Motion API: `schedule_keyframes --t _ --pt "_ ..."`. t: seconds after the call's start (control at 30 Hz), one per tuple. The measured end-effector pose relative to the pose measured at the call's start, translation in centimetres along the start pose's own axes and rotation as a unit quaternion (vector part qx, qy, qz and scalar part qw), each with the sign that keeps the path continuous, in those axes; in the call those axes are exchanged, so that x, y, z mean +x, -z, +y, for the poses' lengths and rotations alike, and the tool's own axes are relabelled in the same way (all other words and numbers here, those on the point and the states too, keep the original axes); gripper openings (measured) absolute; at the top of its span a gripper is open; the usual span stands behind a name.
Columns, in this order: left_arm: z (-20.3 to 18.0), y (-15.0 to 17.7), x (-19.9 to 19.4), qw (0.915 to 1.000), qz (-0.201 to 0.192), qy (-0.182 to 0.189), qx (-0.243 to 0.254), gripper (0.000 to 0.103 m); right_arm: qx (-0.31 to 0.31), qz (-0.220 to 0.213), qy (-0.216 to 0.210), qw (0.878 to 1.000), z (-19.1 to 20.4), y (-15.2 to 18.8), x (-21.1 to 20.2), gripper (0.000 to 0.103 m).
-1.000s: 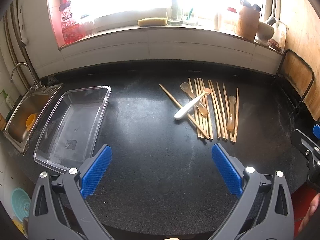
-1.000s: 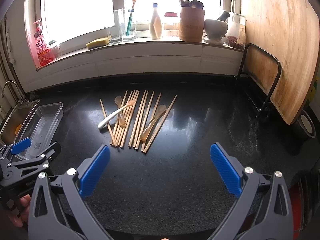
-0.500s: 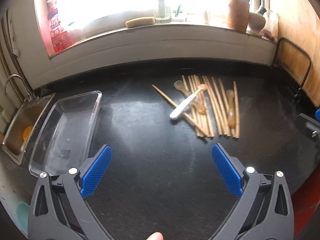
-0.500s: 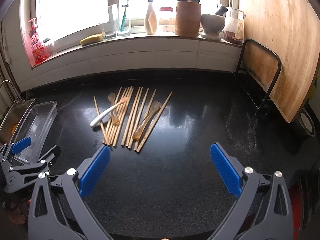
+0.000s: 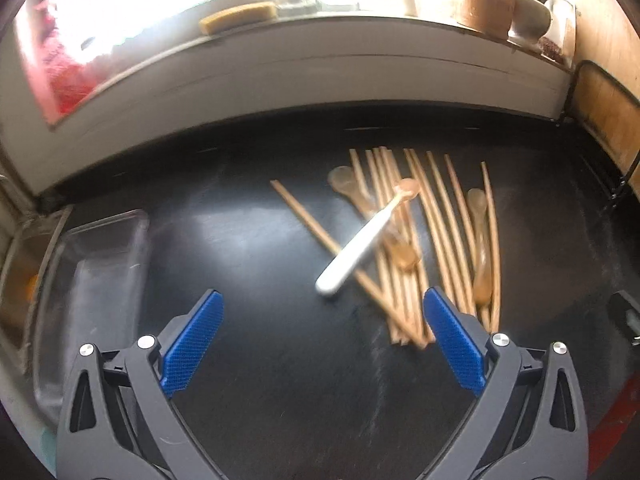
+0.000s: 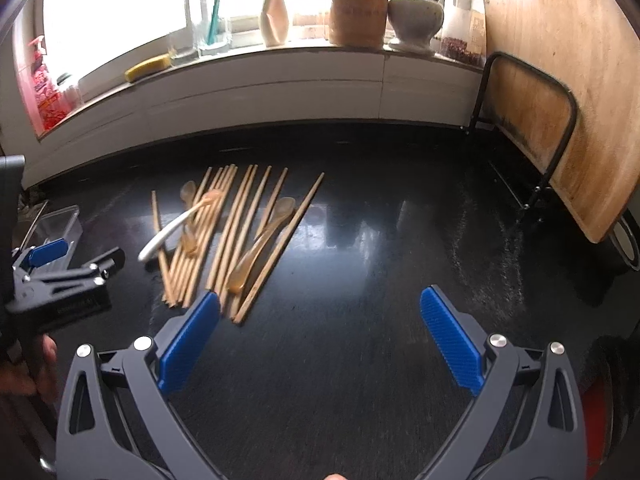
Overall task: Organize utensils
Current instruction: 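Reach the left tool to the white-handled spoon and close on its handle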
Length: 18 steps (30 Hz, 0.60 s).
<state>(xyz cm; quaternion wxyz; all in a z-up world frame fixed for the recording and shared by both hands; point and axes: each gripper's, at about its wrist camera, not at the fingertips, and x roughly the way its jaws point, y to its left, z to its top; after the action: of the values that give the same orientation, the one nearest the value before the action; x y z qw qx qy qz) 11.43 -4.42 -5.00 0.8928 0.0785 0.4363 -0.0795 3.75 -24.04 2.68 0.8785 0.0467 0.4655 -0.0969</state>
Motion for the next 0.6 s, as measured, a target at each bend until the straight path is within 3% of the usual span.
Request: schedule_keyframes --t 0.13,0.4,0.47,0.6 --pt "-0.8 -1.6 2.1 0.9985 -0.024 -0.012 0.048 0.097 0.003 0.025 0.008 1.0 -0.2 -1.4 4.2 0.097" --pt "-1.2 -2.4 6.6 0.9962 -0.005 0.02 0.084 0.097 0.014 0.043 0.014 0.999 -0.8 -1.7 6.8 0.097" --pt "-1.7 -2.4 7.2 0.9945 -0.005 0.014 0.104 0.086 0.017 0.049 0.014 0.999 -1.0 -1.6 7.3 0.097" --pt "-2.1 -2.5 8.5 0.9906 0.001 0.039 0.131 0.074 0.019 0.054 0.012 0.998 -1.2 -1.6 8.1 0.097"
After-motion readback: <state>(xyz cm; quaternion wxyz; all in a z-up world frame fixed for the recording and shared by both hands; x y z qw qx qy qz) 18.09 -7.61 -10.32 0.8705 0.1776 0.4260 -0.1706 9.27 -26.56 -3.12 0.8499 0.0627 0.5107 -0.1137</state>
